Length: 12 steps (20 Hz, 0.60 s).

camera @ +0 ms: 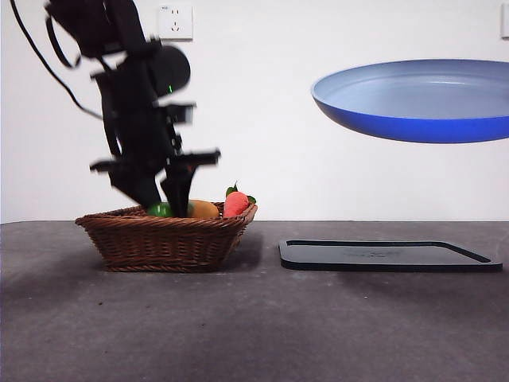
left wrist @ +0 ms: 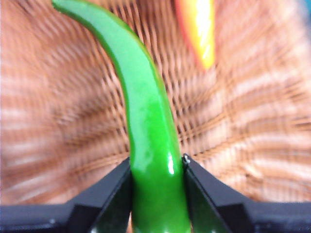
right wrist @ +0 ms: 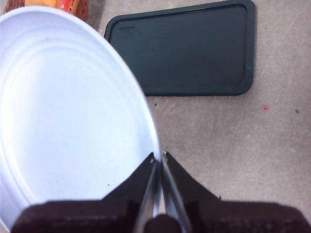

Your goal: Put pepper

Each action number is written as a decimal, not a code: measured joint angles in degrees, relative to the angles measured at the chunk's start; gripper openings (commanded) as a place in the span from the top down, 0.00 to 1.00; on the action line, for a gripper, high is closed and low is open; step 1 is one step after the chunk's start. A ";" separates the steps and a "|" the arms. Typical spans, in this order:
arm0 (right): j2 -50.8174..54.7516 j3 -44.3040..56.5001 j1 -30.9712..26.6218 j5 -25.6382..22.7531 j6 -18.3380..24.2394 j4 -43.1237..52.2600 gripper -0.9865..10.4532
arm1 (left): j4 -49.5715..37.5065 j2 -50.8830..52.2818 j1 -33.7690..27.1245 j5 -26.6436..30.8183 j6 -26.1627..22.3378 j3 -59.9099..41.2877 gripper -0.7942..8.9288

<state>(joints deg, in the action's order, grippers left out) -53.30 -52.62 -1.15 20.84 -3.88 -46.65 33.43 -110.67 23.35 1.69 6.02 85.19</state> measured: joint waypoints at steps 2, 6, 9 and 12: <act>-1.14 0.00 0.00 0.02 -0.02 0.31 0.91 | 0.81 3.65 0.09 -1.05 0.02 0.00 0.79; -6.95 0.00 0.02 0.04 -0.42 1.46 0.91 | 2.36 10.93 2.16 -5.57 0.02 0.00 0.79; -12.76 0.00 0.07 0.04 -1.27 3.39 0.91 | 3.89 16.52 6.34 -9.60 0.04 0.00 0.79; -18.10 0.00 0.07 1.73 -2.89 6.23 0.91 | 5.16 18.08 12.55 -10.91 0.04 0.11 0.79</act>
<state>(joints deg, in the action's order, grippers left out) -71.40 -52.62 -1.08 22.57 -6.76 -40.42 38.59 -92.60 35.90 -9.21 6.07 85.30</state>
